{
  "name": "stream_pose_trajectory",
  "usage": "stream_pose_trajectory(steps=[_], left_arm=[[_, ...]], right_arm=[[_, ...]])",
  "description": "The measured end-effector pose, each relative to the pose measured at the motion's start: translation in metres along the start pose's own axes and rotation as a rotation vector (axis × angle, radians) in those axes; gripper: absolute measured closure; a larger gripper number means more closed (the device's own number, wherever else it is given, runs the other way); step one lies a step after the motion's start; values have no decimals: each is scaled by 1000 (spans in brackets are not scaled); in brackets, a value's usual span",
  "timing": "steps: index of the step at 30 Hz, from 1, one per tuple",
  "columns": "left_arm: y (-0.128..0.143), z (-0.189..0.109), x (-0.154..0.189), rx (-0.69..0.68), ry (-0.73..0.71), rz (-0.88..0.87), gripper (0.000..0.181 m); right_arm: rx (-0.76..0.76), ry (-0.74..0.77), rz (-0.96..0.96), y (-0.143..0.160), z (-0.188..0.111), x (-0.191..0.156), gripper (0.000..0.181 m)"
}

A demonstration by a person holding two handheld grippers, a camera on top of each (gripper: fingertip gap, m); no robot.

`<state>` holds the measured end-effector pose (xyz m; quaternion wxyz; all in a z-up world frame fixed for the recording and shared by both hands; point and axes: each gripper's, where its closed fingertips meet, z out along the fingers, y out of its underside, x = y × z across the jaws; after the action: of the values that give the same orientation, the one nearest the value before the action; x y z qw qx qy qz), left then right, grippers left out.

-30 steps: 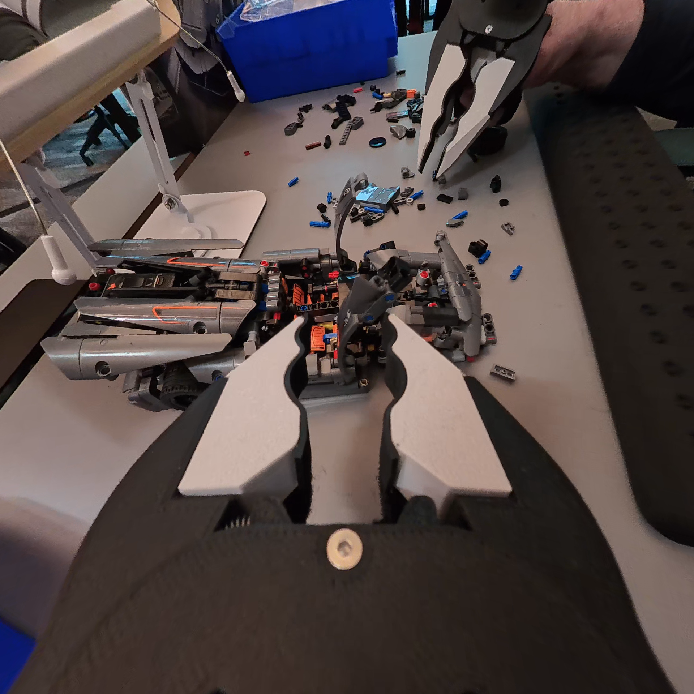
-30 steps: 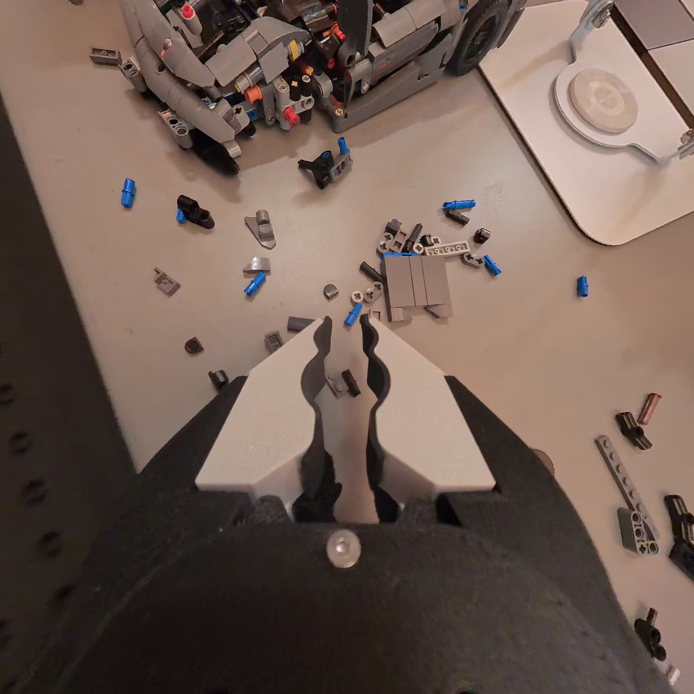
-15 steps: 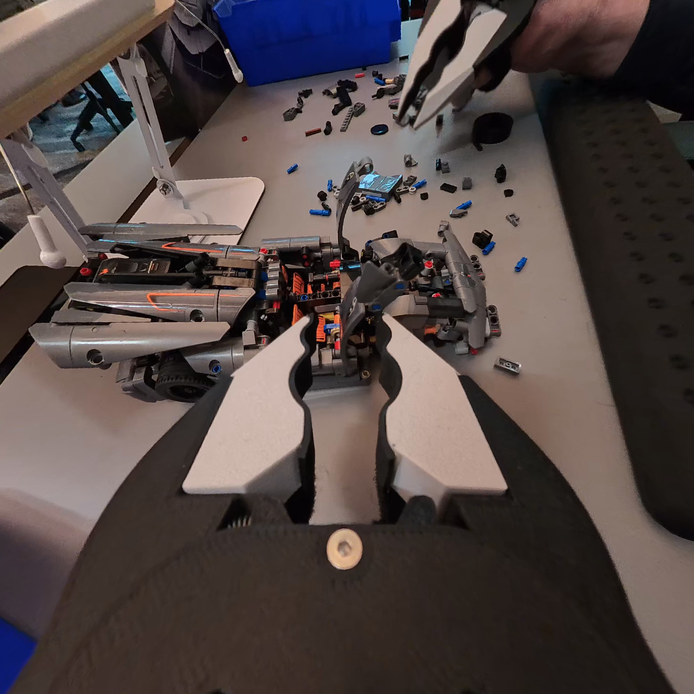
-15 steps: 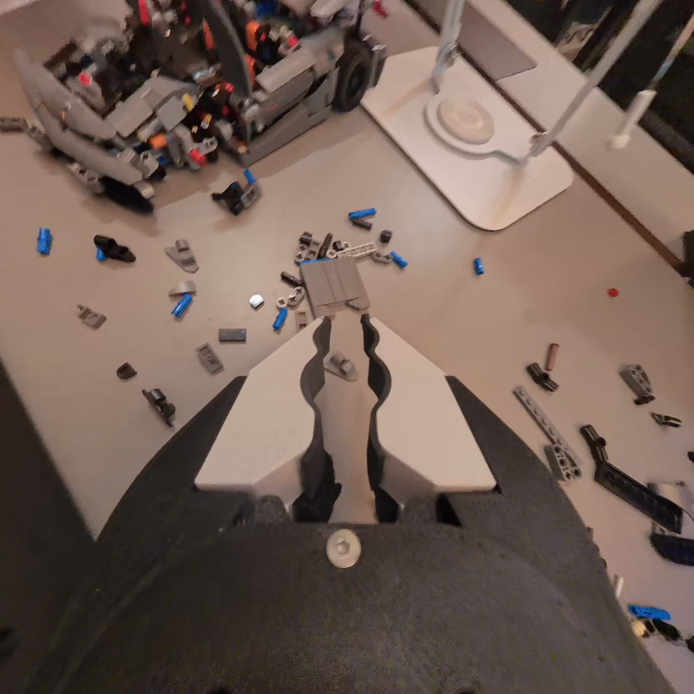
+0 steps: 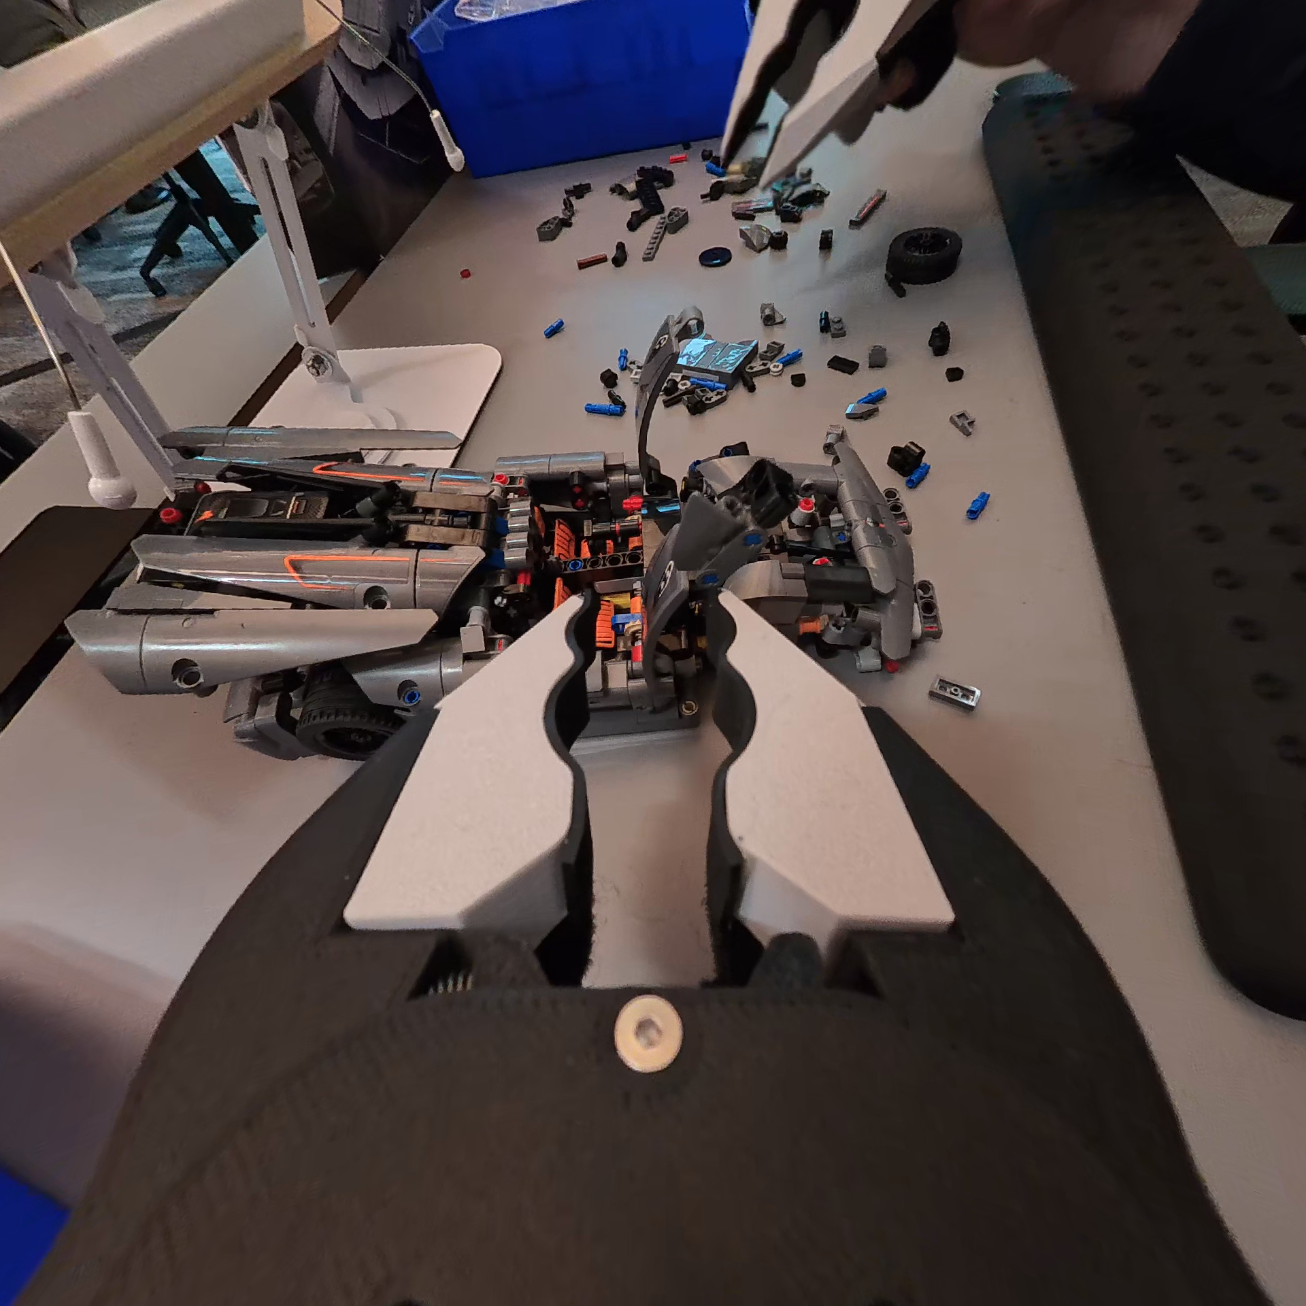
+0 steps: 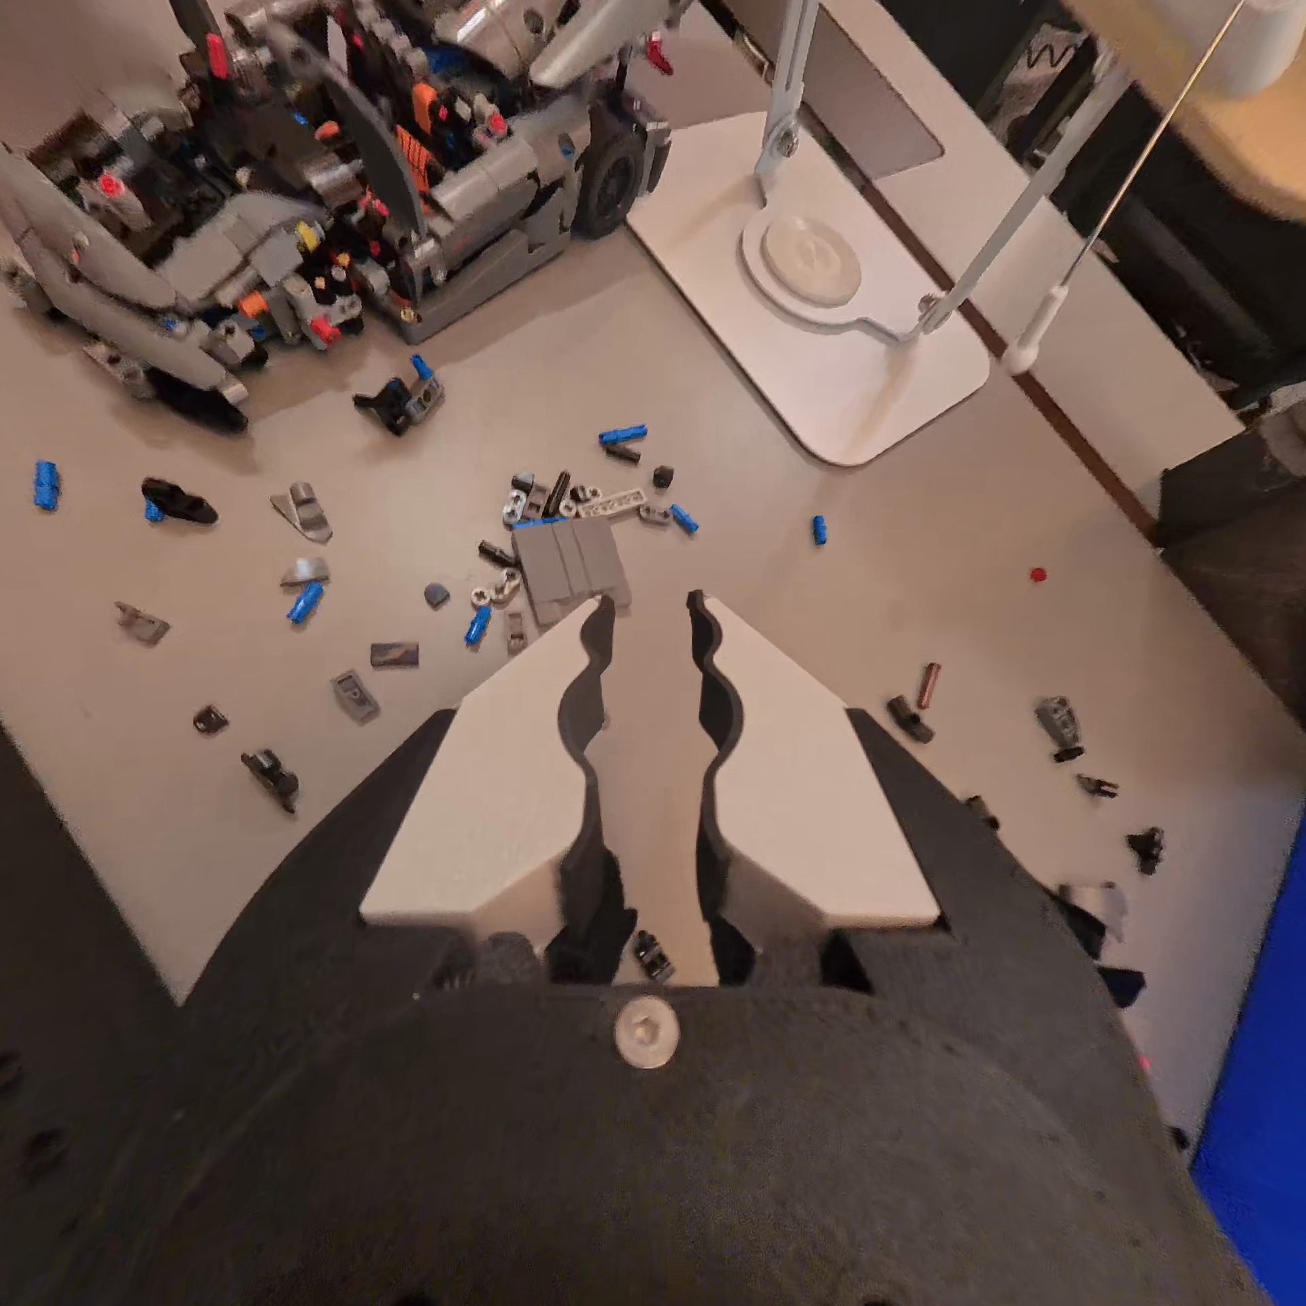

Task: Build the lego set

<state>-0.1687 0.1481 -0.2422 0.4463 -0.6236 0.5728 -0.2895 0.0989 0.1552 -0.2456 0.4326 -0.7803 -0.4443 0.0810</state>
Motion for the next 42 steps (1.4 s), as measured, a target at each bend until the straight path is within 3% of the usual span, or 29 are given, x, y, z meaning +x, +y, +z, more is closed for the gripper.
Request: stream_pose_trajectory(steps=[6,13,19,24,29,42], left_arm=[[2,0,-1,-3,0,-1,155],[2,0,0,0,6,-4,155],[6,3,1,-11,20,-7,155],[8,4,0,-14,20,-12,155],[8,3,-1,-5,18,-20,155],[5,1,-1,2,12,-13,154]], right_arm=[[-61,-12,5,-31,25,35,162],[-259,-29,75,15,97,81,165],[-252,-91,149,33,122,84,165],[-210,-126,175,31,125,82,178],[-211,-158,156,31,121,75,179],[-63,-242,14,-3,80,30,179]])
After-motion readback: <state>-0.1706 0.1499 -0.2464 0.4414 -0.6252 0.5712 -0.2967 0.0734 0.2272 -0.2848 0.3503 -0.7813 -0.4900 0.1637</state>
